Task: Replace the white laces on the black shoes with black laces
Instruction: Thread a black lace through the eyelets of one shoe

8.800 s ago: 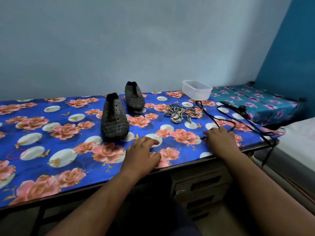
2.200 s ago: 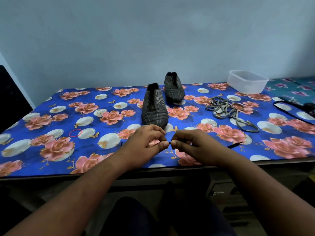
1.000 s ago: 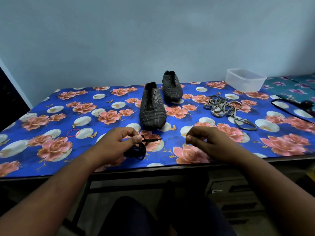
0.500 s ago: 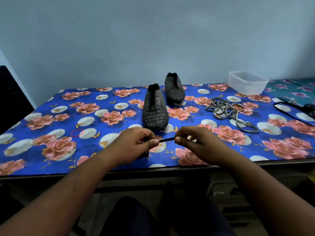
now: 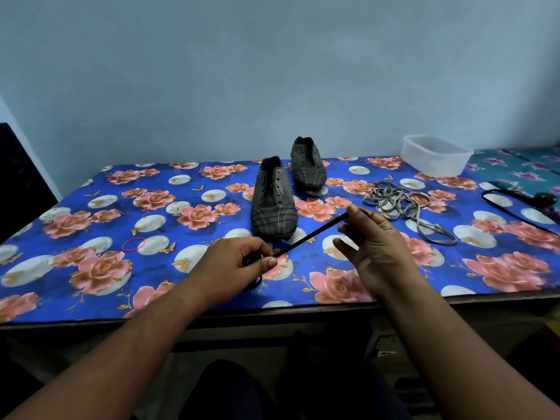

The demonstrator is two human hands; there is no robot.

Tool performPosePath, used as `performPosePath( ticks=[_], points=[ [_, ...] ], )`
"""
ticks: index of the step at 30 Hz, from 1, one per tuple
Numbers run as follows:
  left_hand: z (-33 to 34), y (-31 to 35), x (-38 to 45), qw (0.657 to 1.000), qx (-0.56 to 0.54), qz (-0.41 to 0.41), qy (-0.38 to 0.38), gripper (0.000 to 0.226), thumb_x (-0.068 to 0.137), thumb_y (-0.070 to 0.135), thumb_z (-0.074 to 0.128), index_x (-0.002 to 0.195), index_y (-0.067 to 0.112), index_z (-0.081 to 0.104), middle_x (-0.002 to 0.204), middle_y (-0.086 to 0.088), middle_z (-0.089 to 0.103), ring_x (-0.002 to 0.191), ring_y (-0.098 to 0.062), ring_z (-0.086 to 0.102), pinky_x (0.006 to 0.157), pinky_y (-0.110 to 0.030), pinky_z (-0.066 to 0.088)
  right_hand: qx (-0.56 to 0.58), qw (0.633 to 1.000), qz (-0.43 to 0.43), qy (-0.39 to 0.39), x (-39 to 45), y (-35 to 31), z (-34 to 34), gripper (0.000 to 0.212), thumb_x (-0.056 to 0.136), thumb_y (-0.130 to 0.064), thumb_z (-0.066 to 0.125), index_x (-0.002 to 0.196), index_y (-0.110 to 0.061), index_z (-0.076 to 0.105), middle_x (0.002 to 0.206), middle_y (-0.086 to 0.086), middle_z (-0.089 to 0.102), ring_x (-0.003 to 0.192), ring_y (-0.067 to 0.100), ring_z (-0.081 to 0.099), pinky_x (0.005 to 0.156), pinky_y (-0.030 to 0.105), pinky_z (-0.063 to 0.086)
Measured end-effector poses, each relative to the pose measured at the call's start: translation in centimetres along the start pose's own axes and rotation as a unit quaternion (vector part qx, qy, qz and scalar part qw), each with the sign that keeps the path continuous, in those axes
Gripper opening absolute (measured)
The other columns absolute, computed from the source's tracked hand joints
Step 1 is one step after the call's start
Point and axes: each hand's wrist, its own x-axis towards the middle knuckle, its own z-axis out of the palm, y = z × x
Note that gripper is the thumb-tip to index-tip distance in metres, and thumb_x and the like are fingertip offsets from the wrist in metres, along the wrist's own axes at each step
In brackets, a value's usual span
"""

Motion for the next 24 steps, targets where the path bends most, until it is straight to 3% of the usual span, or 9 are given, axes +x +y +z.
performPosePath(
  ticks=[3, 6, 10, 13, 16, 19, 21, 24],
  points=[
    [0.2, -0.2, 0.6, 1.0, 0.019, 0.006, 0.014, 0.011, 0.092, 0.039, 0.072, 0.083, 0.033, 0.07, 0.072, 0.01, 0.069, 0.07, -0.01, 0.065, 0.071, -0.041, 0.054, 0.064, 0.998, -0.013, 0.014, 0.6, 0.4, 1.4, 0.014, 0.077, -0.028, 0.076, 0.088, -0.021, 0.07, 0.089, -0.002, 0.074, 0.091, 0.015, 0.07, 0.08, 0.036, 0.056],
    [0.3, -0.8, 1.5, 0.999, 0.027, 0.009, 0.021, 0.009, 0.091, 0.041, 0.073, 0.084, 0.035, 0.073, 0.074, 0.016, 0.07, 0.071, -0.007, 0.064, 0.071, -0.037, 0.053, 0.071, 0.996, -0.035, 0.031, 1.3, 0.8, 3.0, 0.009, 0.078, -0.031, 0.076, 0.081, -0.025, 0.07, 0.087, -0.005, 0.074, 0.08, 0.011, 0.067, 0.079, 0.031, 0.051],
    [-0.6, -2.1, 3.7, 0.999, 0.031, -0.004, 0.022, 0.017, 0.088, 0.053, 0.068, 0.085, 0.037, 0.074, 0.082, 0.021, 0.07, 0.078, -0.004, 0.063, 0.074, -0.036, 0.052, 0.028, 0.998, -0.034, 0.036, 3.3, 1.3, 3.9, 0.009, 0.089, -0.029, 0.074, 0.089, -0.025, 0.066, 0.081, -0.006, 0.071, 0.061, 0.009, 0.047, 0.067, 0.027, 0.041],
    [-1.4, -2.7, 5.7, 1.0, 0.003, -0.015, 0.018, 0.016, 0.092, 0.045, 0.07, 0.086, 0.031, 0.075, 0.081, 0.011, 0.072, 0.076, -0.011, 0.064, 0.074, -0.04, 0.053, -0.088, 0.995, -0.044, 0.008, 5.2, 1.5, 4.0, 0.003, 0.092, -0.025, 0.073, 0.09, -0.023, 0.072, 0.079, -0.004, 0.065, 0.059, 0.01, 0.044, 0.063, 0.027, 0.038],
    [-1.7, -3.4, 8.0, 0.999, -0.036, -0.022, 0.022, 0.021, 0.095, 0.04, 0.067, 0.086, 0.023, 0.075, 0.076, 0.007, 0.072, 0.073, -0.017, 0.063, 0.072, -0.036, 0.05, -0.234, 0.968, -0.058, -0.07, 7.2, 1.3, 4.2, 0.011, 0.094, -0.025, 0.07, 0.099, -0.018, 0.076, 0.078, -0.005, 0.065, 0.065, 0.011, 0.049, 0.062, 0.026, 0.042],
    [-2.1, -4.4, 10.7, 0.998, -0.045, -0.028, 0.027, 0.03, 0.099, 0.039, 0.063, 0.082, 0.016, 0.072, 0.064, 0.009, 0.062, 0.063, -0.009, 0.052, 0.066, -0.038, 0.044, -0.305, 0.939, -0.071, -0.144, 9.3, 0.3, 4.7, 0.014, 0.098, -0.021, 0.063, 0.103, -0.018, 0.076, 0.089, -0.001, 0.076, 0.073, 0.01, 0.06, 0.065, 0.023, 0.046],
    [-2.2, -4.9, 12.7, 0.999, -0.018, -0.022, 0.031, 0.02, 0.097, 0.034, 0.067, 0.083, 0.02, 0.072, 0.072, 0.007, 0.065, 0.07, -0.009, 0.055, 0.071, -0.039, 0.047, -0.343, 0.918, -0.068, -0.187, 10.7, -0.4, 5.1, 0.016, 0.099, -0.017, 0.063, 0.111, -0.016, 0.074, 0.089, 0.002, 0.078, 0.07, 0.01, 0.061, 0.063, 0.021, 0.047],
    [-2.3, -4.6, 14.9, 0.997, 0.069, -0.019, 0.025, 0.005, 0.092, 0.033, 0.07, 0.089, 0.029, 0.071, 0.086, 0.013, 0.063, 0.074, -0.001, 0.054, 0.071, -0.031, 0.043, -0.448, 0.859, -0.077, -0.234, 13.0, -0.6, 5.4, 0.024, 0.095, -0.019, 0.07, 0.118, -0.02, 0.068, 0.084, 0.01, 0.077, 0.066, 0.018, 0.058, 0.066, 0.034, 0.05]
  ],
)
